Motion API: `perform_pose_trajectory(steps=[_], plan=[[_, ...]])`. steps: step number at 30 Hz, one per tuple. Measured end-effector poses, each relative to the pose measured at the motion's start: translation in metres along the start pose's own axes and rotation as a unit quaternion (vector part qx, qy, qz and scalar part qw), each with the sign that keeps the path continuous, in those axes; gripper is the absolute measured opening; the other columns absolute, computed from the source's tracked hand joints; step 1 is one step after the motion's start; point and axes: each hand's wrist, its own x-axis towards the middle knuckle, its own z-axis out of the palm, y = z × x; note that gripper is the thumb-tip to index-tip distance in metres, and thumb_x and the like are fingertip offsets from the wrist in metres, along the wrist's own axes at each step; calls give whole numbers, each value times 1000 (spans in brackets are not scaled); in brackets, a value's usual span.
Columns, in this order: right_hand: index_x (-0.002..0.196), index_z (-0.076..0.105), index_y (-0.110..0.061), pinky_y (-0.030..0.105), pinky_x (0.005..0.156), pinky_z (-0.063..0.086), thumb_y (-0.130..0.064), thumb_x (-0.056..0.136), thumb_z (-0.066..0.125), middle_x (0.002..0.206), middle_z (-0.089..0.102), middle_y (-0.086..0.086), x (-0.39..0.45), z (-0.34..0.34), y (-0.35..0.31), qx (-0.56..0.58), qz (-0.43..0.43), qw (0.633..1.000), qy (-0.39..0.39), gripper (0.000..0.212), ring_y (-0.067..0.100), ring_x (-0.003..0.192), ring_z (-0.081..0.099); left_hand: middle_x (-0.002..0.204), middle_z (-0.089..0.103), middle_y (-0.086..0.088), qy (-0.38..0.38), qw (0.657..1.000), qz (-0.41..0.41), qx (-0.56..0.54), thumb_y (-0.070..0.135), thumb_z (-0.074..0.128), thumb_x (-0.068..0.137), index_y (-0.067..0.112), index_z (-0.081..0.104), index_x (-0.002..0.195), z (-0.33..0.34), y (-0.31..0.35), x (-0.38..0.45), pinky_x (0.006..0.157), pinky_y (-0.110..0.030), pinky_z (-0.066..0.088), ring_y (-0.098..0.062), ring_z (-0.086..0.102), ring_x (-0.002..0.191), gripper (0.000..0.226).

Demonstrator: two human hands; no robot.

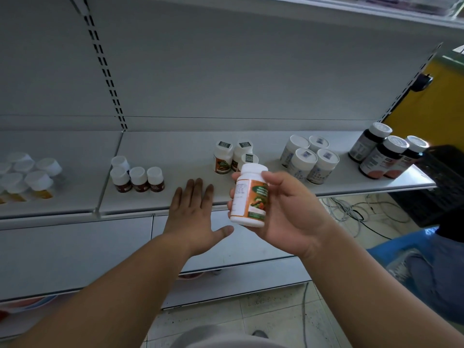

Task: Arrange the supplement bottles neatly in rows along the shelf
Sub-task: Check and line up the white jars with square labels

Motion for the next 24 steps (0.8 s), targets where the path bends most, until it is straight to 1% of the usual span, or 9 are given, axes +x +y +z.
perform_pose_trajectory(steps=[4,7,9,11,14,16,18,22,24], plan=[[113,65,-9,42,86,56,-23,81,61,92,70,8,-1,3,3,-84,-78,992,43,35,19,84,68,162,-27,-11,-4,1000,-3,3,88,18,80,19,-22,154,1,0,1,120,-48,-15,-30,-28,148,108],[114,63,-11,44,93,53,-24,78,64,94,71,6,-1,6,2,-181,-107,976,65,39,19,91,67,162,-25,-12,1,1000,-2,5,88,19,80,19,-21,154,1,0,1,120,-48,-15,-30,-26,148,108],[115,62,-13,35,89,55,-18,79,69,99,72,4,0,6,3,-269,-158,947,79,37,18,96,67,163,-24,-12,4,1000,0,6,88,19,80,18,-20,155,1,-1,0,121,-49,-14,-31,-25,149,109],[113,63,-18,29,90,53,-7,79,76,105,71,0,-3,7,4,-427,-268,859,93,39,15,102,67,163,-22,-12,3,1000,1,1,87,20,81,17,-19,154,1,0,0,121,-49,-12,-30,-24,149,109],[116,63,-16,28,102,44,-4,76,79,119,65,-2,-7,5,6,-612,-417,669,56,45,11,121,56,164,-21,-11,8,1000,2,-9,88,22,80,18,-19,155,3,1,0,121,-50,-10,-30,-23,149,110],[117,63,-13,27,105,41,-4,75,80,124,63,1,-9,6,7,-642,-447,622,40,47,9,126,52,164,-20,-10,15,1000,4,-10,89,21,79,21,-14,157,7,0,2,121,-51,-9,-30,-22,150,110],[117,63,-12,31,101,46,-5,74,81,119,65,-1,-12,10,9,-628,-437,642,47,47,13,119,58,165,-18,-9,24,1000,7,-14,90,22,77,24,-8,158,8,-2,3,121,-51,-8,-30,-22,150,109],[105,64,-14,33,78,58,-24,78,75,91,72,4,-12,25,3,-388,-252,882,91,31,17,86,70,164,-21,-10,9,1000,9,-26,88,26,80,21,-16,156,5,-2,2,121,-49,-10,-29,-23,149,109],[102,64,-9,39,74,59,-35,77,70,85,71,9,-6,25,-3,-276,-129,945,117,36,22,77,70,164,-21,-10,12,1000,9,-28,88,25,80,22,-16,156,4,-2,1,121,-49,-11,-29,-23,149,109]])
